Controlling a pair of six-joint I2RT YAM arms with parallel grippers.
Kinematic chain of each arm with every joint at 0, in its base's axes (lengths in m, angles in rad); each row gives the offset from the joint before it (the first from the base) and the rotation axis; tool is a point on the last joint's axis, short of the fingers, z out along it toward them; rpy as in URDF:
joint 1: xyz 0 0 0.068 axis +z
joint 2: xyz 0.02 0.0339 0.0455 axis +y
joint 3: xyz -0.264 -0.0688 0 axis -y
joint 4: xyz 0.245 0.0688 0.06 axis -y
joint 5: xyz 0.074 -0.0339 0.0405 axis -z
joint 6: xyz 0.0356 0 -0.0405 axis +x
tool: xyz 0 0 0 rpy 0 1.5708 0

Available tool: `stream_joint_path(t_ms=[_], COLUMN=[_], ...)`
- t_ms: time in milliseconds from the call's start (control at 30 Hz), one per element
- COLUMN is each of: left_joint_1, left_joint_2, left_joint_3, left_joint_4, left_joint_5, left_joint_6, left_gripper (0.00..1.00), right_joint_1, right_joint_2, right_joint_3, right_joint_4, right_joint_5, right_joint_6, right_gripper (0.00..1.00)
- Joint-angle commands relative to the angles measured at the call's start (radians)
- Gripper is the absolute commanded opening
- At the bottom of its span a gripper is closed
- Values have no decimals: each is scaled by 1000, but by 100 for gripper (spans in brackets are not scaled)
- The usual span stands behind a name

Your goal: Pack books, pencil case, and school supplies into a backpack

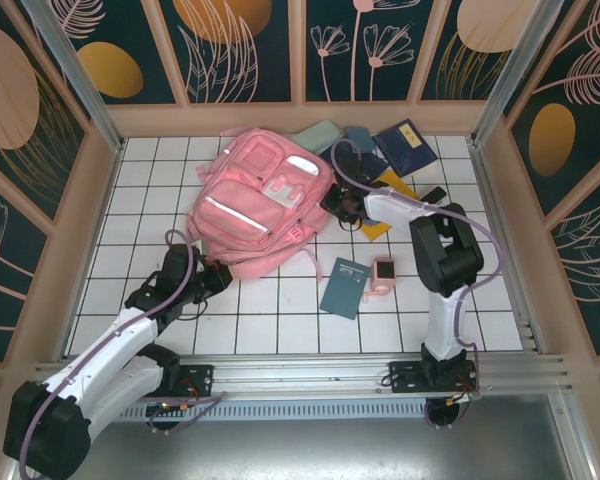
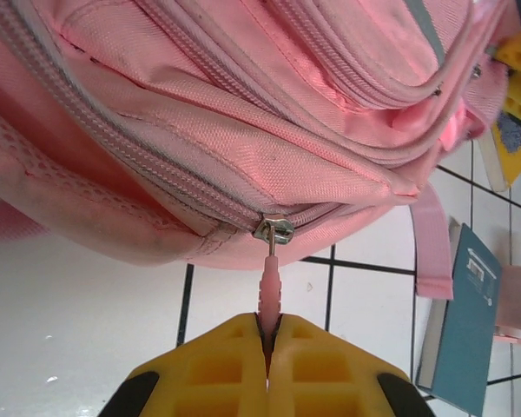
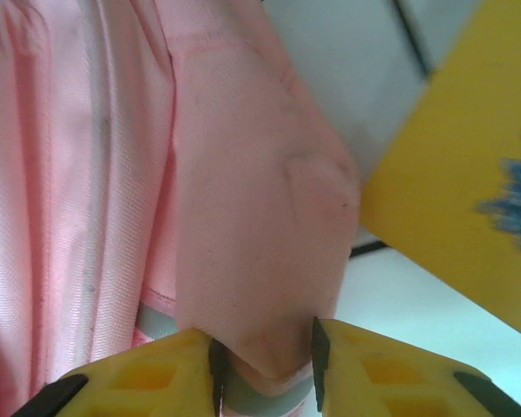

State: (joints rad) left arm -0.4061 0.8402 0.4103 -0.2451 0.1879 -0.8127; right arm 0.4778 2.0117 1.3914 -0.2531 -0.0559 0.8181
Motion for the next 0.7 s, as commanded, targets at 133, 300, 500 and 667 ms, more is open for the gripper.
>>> stream_joint_path(t_ms=[133,300,500,667], left_joint_1=[-36,-88,-102,-106], left_joint_2=[4,83,117,175], left_joint_3=[5,51,85,123], left_joint_4=[-12,10,23,53], left_joint_5=[60,75,61,85], left_joint_6=[-13,19,41,53], left_gripper=[0,0,0,0], right_joint_1=[2,-1,12,63], right_joint_2=[146,167,-102,-308], right_joint_3=[200,317,76,-247], right_joint_4=[47,-38,-20,172], right_joint_5=[-158,-142,-80,-318], right_joint_6=[-82,-157,-89,201], right_gripper=[36,60,76,58])
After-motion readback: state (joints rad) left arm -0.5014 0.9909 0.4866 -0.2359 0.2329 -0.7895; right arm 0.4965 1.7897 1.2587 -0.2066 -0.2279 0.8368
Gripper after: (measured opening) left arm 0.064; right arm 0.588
